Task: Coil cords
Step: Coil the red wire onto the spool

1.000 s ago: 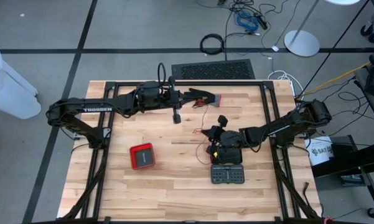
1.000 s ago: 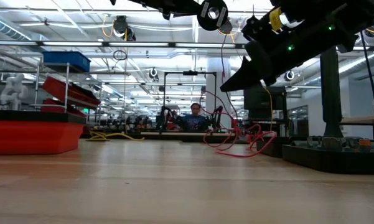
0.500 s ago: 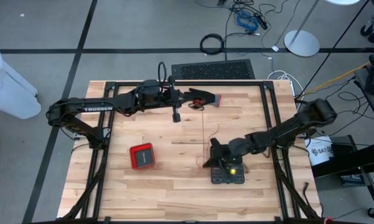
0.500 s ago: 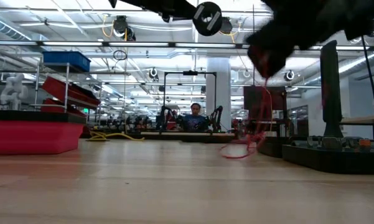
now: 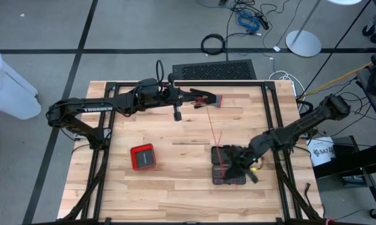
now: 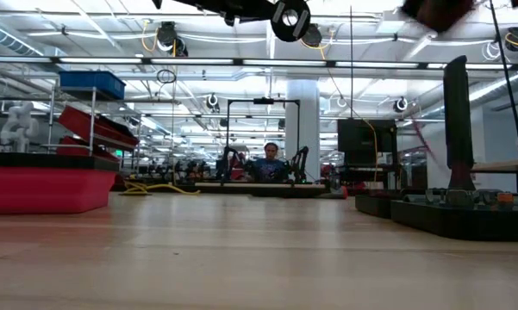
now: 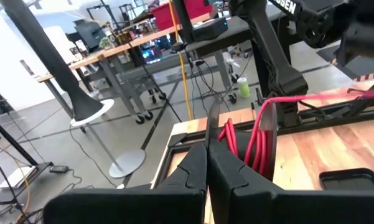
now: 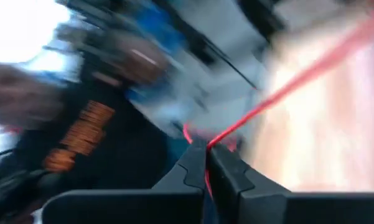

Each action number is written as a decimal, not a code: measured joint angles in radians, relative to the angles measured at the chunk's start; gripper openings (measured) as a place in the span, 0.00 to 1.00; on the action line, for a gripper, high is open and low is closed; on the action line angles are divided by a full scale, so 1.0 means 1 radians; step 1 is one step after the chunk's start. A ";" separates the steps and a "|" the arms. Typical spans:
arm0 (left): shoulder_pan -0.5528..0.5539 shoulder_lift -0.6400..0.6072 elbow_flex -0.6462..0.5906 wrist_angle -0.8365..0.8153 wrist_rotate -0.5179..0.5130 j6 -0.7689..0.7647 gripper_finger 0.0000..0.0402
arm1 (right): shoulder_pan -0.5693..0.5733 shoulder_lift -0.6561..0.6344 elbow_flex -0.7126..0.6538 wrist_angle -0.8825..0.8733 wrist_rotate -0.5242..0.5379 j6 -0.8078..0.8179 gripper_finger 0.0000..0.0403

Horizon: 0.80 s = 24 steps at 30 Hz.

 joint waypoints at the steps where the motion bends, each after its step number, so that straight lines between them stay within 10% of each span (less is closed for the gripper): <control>1: 0.000 0.000 0.000 -0.003 0.000 0.000 0.00 | 0.000 0.001 -0.001 -0.084 0.015 0.026 0.01; 24: 0.002 0.000 0.001 -0.020 -0.010 -0.005 0.00 | 0.088 0.057 0.000 -0.430 0.063 0.131 0.32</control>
